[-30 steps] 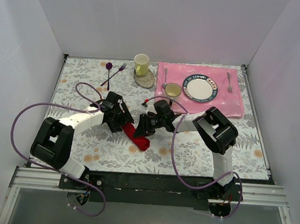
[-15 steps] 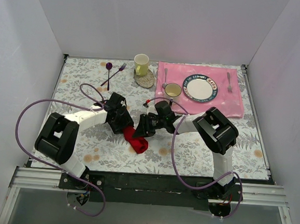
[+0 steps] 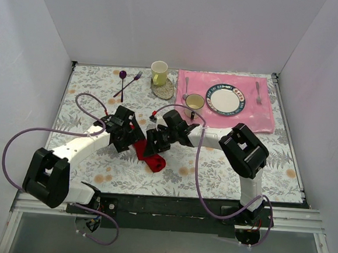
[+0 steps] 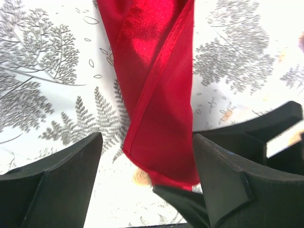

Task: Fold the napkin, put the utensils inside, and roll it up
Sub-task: Roll the napkin with the utensil

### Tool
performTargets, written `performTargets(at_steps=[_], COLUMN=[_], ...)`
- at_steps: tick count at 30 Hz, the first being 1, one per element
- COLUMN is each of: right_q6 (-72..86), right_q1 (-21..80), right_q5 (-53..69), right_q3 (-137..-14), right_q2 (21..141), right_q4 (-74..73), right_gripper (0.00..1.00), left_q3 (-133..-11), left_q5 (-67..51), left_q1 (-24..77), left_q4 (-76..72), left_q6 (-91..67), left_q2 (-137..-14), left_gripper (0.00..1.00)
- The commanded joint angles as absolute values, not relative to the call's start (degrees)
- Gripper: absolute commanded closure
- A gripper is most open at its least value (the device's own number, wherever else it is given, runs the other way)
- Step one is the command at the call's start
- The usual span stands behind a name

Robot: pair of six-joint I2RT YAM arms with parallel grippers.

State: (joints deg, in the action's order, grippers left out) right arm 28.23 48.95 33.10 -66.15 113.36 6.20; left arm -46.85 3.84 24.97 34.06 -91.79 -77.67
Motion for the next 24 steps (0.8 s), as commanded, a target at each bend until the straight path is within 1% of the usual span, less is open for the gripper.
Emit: performTargets(at_steps=[1,4,6,8,13,15,24], right_q6=[21.2,17.9,16.9,16.1,16.3,16.3,15.7], right_q1=[50.9,52.6,53.3,53.6,53.1,52.5,51.6], right_q5=[26.7,23.7,20.9,20.4,18.7,19.2,19.9], right_q3=[-69.0,-72.1,-73.5,-73.7,-72.9,-72.9,-72.7], right_q2=[111.4,112.8,113.1,112.7,109.8,109.3,107.9], right_q4=[-5.2,-9.0,-11.3,-11.3,-11.6,-11.5,-11.9], right_gripper=[0.24,0.23,0.23,0.23,0.23,0.23,0.22], left_q3=[-47.0,-47.6,-47.9,-48.2,-49.6,-49.6,-49.7], left_q5=[6.9,4.8,3.0,1.7,0.1,0.1,0.1], left_q1=[25.1,25.0,25.0,25.0,25.0,25.0,24.3], left_q4=[37.4,37.9,38.0,37.7,38.8,38.8,38.9], left_q6=[-90.4,-90.3,-90.7,-91.2,-92.4,-92.4,-91.7], left_q2=[-72.3,-71.6,-71.3,-70.7,-71.6,-71.5,-71.2], left_gripper=[0.23,0.24,0.29,0.32,0.34,0.38,0.39])
